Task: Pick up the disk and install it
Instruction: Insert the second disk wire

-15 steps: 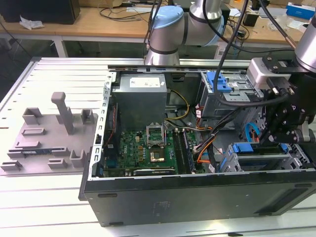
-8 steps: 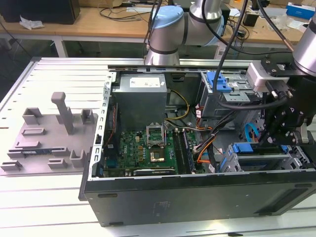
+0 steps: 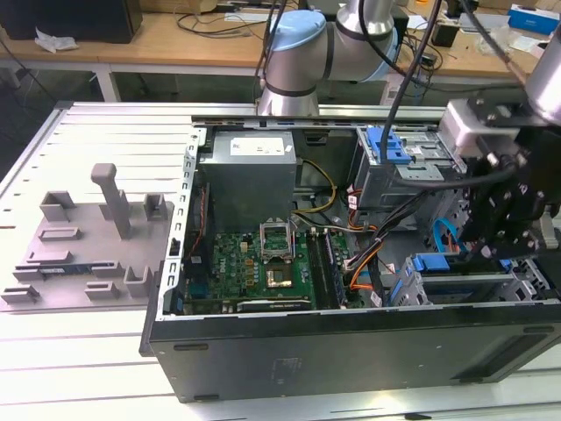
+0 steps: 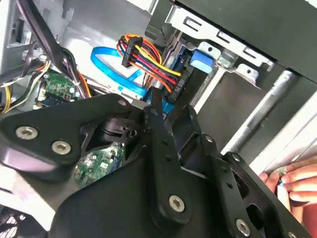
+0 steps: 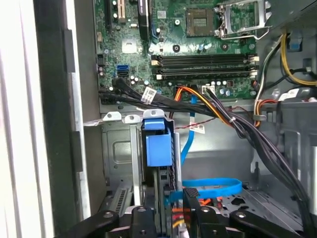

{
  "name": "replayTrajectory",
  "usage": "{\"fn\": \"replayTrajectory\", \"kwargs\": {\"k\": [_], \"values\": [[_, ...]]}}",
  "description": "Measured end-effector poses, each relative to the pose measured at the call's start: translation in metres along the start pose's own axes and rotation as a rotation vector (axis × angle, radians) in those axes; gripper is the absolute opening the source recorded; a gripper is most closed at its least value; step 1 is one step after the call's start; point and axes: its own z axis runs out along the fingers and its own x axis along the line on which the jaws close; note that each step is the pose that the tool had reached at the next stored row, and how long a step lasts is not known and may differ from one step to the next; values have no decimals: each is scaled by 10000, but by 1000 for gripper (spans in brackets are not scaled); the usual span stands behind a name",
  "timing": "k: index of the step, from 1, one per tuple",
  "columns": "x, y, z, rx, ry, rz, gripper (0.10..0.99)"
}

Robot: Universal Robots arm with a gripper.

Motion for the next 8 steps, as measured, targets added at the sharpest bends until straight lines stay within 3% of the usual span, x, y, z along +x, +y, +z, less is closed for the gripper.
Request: {"fn": "replayTrajectory", "kwargs": {"k": [6,8], "values": [[-9,-13,-322,-1,-1,1,361],[-16,-19,-465,0,-1,1,361]]}}
